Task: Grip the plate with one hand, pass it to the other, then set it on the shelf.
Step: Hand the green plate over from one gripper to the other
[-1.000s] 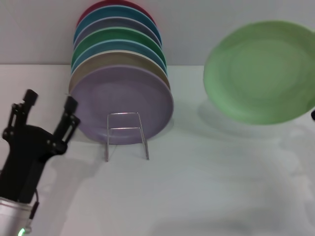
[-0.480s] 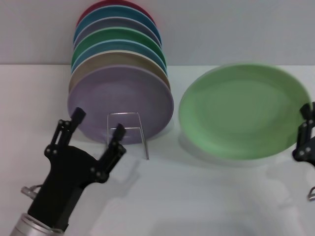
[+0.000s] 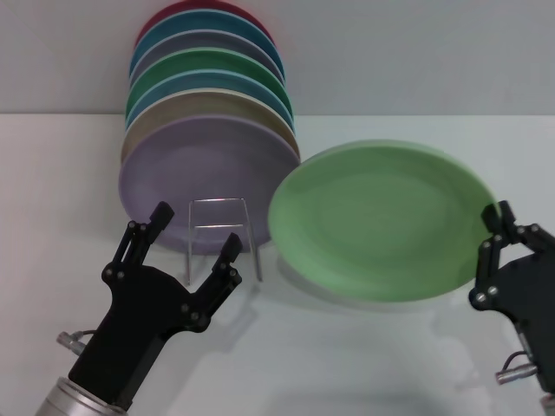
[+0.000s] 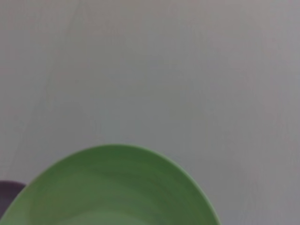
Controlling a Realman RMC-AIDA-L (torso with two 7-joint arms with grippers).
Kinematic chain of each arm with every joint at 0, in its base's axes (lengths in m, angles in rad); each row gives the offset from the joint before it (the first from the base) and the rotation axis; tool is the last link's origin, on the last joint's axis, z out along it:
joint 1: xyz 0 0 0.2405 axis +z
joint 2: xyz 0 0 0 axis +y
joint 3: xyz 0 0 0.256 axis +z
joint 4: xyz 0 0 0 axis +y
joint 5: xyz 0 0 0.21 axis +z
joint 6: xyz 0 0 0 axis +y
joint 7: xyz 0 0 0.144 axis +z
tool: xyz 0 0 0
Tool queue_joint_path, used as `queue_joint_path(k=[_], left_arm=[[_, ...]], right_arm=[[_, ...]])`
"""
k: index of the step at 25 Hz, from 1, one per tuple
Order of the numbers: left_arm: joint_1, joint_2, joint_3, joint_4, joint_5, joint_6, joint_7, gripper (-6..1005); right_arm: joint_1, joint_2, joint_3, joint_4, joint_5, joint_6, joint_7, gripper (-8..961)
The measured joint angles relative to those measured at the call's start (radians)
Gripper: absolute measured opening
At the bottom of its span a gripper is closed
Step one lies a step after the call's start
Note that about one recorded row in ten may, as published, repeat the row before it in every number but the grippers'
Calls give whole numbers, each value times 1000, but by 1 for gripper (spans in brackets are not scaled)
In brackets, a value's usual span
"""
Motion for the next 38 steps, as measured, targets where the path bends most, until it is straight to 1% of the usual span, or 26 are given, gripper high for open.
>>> queue_joint_path(k=[6,10,24,38], left_arm=[[0,0,-1,0,-1,-29,0,791],[-4,0,-5,-1,-3,-73,1,790],[-24,0,-10,-19,-6,-150,1,787],[-18,0,-10,-19,-6,-153,1,784]], right_arm=[[-2,0,-117,40,94,-21,-137,22],[4,0,-160,57,125,-27,-211,22],[29,0,-201,66,133,19,-261,21],[26,-1,-226,74,134,20,-268,21]])
